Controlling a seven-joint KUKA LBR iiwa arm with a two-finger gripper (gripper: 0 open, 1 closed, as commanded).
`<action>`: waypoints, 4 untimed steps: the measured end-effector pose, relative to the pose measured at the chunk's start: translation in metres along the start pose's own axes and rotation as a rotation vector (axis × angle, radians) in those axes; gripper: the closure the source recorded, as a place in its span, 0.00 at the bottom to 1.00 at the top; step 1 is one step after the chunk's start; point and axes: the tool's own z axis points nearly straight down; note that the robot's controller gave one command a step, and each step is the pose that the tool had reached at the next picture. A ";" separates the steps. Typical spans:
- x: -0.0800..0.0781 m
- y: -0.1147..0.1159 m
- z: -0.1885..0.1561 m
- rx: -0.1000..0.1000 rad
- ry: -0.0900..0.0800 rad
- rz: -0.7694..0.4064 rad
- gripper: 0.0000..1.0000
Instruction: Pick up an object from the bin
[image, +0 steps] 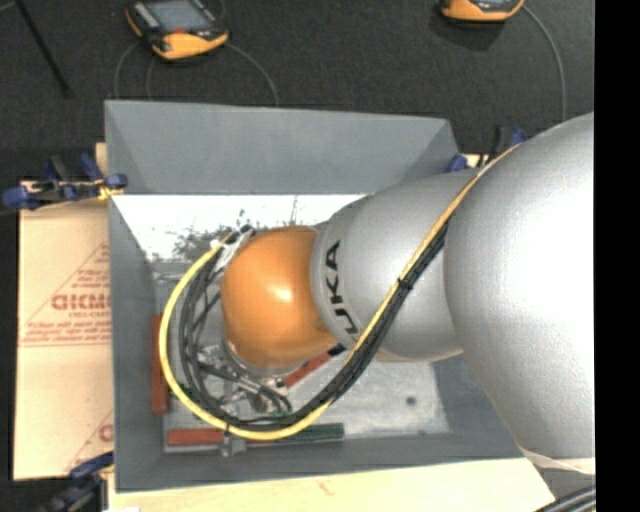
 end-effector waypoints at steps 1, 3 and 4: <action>-0.003 0.009 0.043 -0.003 -0.005 0.230 0.00; -0.008 0.021 0.062 0.003 -0.001 0.086 1.00; -0.008 0.021 0.059 0.003 0.000 0.087 1.00</action>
Offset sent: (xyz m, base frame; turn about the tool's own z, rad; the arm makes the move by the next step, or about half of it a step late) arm -0.0002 0.0255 -0.0657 0.0799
